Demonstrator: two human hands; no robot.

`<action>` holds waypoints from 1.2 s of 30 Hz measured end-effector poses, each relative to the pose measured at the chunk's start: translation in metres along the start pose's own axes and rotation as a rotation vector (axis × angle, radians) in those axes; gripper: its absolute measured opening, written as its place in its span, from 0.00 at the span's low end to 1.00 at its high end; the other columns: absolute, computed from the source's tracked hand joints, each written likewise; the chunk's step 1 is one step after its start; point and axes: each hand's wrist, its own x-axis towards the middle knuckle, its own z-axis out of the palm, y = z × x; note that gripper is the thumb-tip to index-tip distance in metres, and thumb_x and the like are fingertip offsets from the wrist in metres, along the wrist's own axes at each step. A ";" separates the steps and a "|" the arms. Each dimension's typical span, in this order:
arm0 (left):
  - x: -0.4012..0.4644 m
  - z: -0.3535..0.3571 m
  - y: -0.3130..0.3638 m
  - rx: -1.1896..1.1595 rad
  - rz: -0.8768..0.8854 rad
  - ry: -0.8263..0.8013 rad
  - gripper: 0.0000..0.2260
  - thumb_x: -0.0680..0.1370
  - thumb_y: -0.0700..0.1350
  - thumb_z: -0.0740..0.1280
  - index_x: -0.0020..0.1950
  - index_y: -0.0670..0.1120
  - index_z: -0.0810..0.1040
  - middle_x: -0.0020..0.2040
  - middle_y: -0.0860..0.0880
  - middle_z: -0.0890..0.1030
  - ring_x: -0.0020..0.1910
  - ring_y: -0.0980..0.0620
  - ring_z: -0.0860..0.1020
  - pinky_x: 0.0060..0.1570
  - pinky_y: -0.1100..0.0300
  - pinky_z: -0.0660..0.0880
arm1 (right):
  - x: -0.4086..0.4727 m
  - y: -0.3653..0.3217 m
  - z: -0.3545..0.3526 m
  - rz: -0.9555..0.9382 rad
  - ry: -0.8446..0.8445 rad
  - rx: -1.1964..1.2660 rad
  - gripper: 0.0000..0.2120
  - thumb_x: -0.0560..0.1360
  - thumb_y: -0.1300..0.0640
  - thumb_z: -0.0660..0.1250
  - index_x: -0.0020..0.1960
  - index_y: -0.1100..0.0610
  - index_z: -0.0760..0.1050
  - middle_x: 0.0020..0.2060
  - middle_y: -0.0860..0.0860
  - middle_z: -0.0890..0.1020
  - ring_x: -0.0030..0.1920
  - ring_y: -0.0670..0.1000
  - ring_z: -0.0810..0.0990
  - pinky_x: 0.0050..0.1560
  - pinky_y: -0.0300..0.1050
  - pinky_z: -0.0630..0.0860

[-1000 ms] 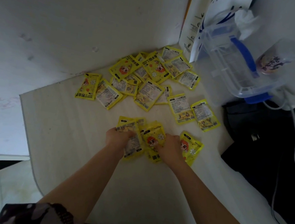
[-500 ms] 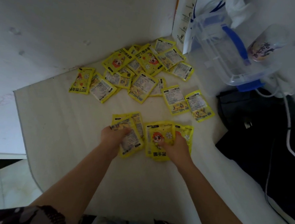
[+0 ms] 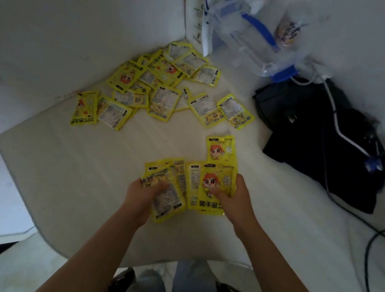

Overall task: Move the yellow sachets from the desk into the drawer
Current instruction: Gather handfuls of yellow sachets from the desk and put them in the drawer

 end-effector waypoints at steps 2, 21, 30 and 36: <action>-0.010 -0.007 -0.008 0.013 0.005 -0.052 0.07 0.72 0.32 0.71 0.48 0.40 0.81 0.47 0.41 0.83 0.47 0.40 0.82 0.54 0.42 0.78 | -0.021 0.008 0.002 -0.003 0.060 0.022 0.19 0.73 0.60 0.72 0.59 0.49 0.70 0.52 0.47 0.81 0.51 0.45 0.81 0.44 0.41 0.79; -0.116 -0.011 -0.109 0.386 -0.032 -0.461 0.17 0.68 0.34 0.75 0.56 0.38 0.79 0.52 0.39 0.83 0.52 0.37 0.82 0.56 0.35 0.76 | -0.251 0.125 -0.019 0.090 0.607 0.346 0.16 0.71 0.64 0.73 0.54 0.51 0.75 0.48 0.52 0.84 0.47 0.51 0.84 0.46 0.51 0.82; -0.199 0.031 -0.188 0.577 -0.041 -0.687 0.18 0.68 0.35 0.75 0.57 0.38 0.78 0.48 0.43 0.83 0.47 0.44 0.82 0.50 0.51 0.77 | -0.366 0.202 -0.067 0.136 0.851 0.464 0.16 0.71 0.62 0.73 0.55 0.51 0.75 0.46 0.47 0.84 0.44 0.45 0.84 0.37 0.39 0.80; -0.279 0.056 -0.271 0.636 -0.050 -0.754 0.11 0.69 0.33 0.74 0.49 0.43 0.79 0.44 0.45 0.84 0.41 0.49 0.83 0.44 0.52 0.79 | -0.457 0.268 -0.117 0.162 0.931 0.538 0.17 0.71 0.61 0.74 0.58 0.54 0.75 0.47 0.50 0.85 0.46 0.50 0.85 0.43 0.50 0.83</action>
